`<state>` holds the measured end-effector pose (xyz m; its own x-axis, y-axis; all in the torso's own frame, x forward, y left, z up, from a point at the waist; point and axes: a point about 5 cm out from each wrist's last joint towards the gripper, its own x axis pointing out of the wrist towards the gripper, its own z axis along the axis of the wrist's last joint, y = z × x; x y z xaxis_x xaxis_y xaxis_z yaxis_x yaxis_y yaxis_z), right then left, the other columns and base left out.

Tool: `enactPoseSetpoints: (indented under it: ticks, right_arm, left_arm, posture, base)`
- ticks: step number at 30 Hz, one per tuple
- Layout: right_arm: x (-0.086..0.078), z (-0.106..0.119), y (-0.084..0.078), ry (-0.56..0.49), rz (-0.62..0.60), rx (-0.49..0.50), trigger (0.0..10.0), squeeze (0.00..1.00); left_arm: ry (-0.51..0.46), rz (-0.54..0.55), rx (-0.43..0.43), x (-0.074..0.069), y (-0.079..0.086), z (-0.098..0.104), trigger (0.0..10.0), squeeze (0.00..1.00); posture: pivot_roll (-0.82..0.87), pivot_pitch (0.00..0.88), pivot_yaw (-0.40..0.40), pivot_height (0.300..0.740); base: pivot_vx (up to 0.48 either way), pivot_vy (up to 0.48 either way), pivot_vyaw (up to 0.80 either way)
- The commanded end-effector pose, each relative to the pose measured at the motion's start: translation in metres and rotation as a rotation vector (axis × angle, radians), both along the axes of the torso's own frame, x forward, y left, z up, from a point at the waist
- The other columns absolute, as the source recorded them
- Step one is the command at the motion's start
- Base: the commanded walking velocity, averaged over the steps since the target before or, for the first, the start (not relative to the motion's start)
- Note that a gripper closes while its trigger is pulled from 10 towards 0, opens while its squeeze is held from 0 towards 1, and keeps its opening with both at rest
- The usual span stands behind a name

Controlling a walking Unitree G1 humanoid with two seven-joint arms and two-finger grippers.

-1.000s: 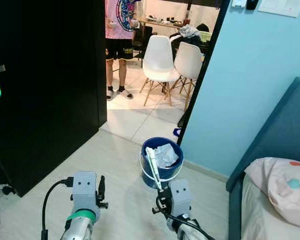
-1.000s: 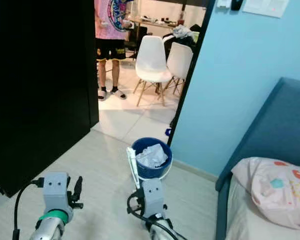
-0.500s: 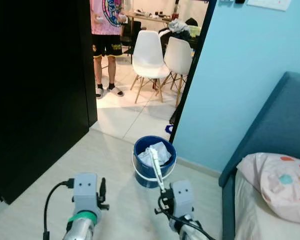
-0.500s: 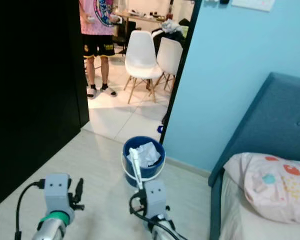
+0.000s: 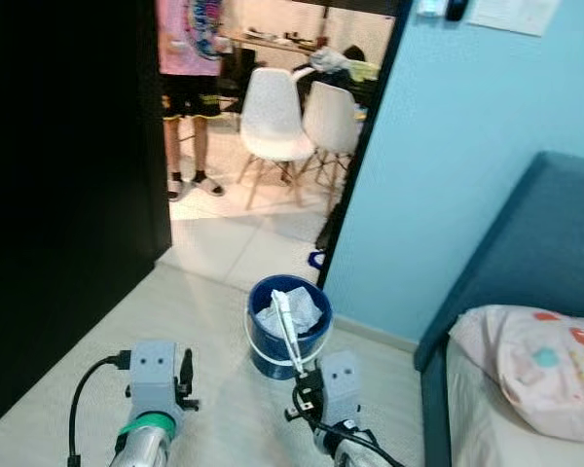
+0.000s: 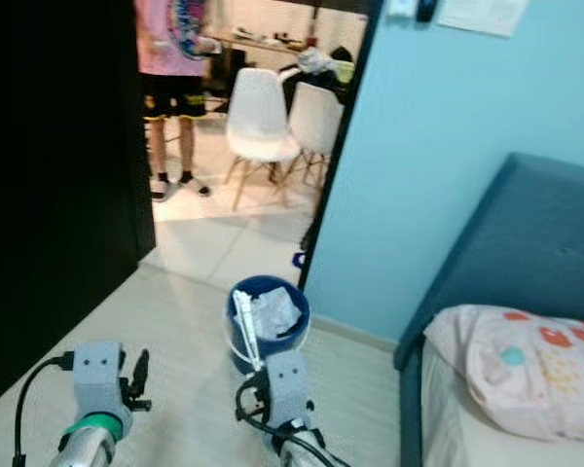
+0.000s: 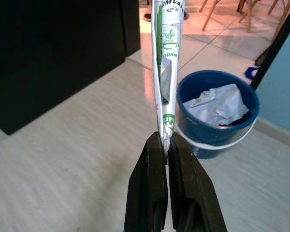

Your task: Clean up the room

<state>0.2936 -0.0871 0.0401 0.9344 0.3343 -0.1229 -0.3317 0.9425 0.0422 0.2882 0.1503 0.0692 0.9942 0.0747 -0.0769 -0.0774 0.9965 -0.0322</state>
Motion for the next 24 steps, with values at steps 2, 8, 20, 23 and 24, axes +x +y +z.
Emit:
enactPoseSetpoints:
  ticks: [2, 8, 20, 23, 24]
  right_arm:
    - [-0.0022, -0.0050, -0.0065, 0.020, -0.017, -0.010, 10.0, 0.00]
    - [-0.0021, -0.0053, -0.0072, 0.020, -0.019, -0.014, 10.0, 0.00]
    - [-0.0027, -0.0074, -0.0120, 0.035, -0.032, -0.017, 10.0, 0.00]
    - [-0.0028, -0.0074, -0.0124, 0.036, -0.033, -0.016, 10.0, 0.00]
    - [-0.0030, -0.0075, -0.0128, 0.038, -0.036, -0.014, 10.0, 0.00]
  left_arm:
    - [0.031, -0.018, -0.009, -0.0027, -0.0052, -0.0066, 10.0, 0.00]
    - [0.036, -0.015, -0.016, -0.0025, -0.0042, -0.0077, 10.0, 0.00]
    - [0.043, -0.011, -0.022, -0.0034, -0.0055, -0.0091, 10.0, 0.00]
    - [0.043, -0.012, -0.024, -0.0035, -0.0061, -0.0093, 10.0, 0.00]
    - [0.044, -0.012, -0.025, -0.0036, -0.0065, -0.0094, 10.0, 0.00]
  posture:
    - [0.03, 0.000, -0.027, 0.740]
    - [0.03, 0.000, -0.026, 0.740]
    - [0.02, 0.011, -0.027, 0.740]
    - [0.02, 0.013, -0.026, 0.740]
    - [0.02, 0.013, -0.026, 0.740]
  base:
    - [0.356, 0.000, 0.00]
    - [0.358, 0.000, 0.00]
    - [0.362, 0.000, -0.37]
    - [0.364, 0.000, -0.80]
    - [0.360, 0.000, -0.61]
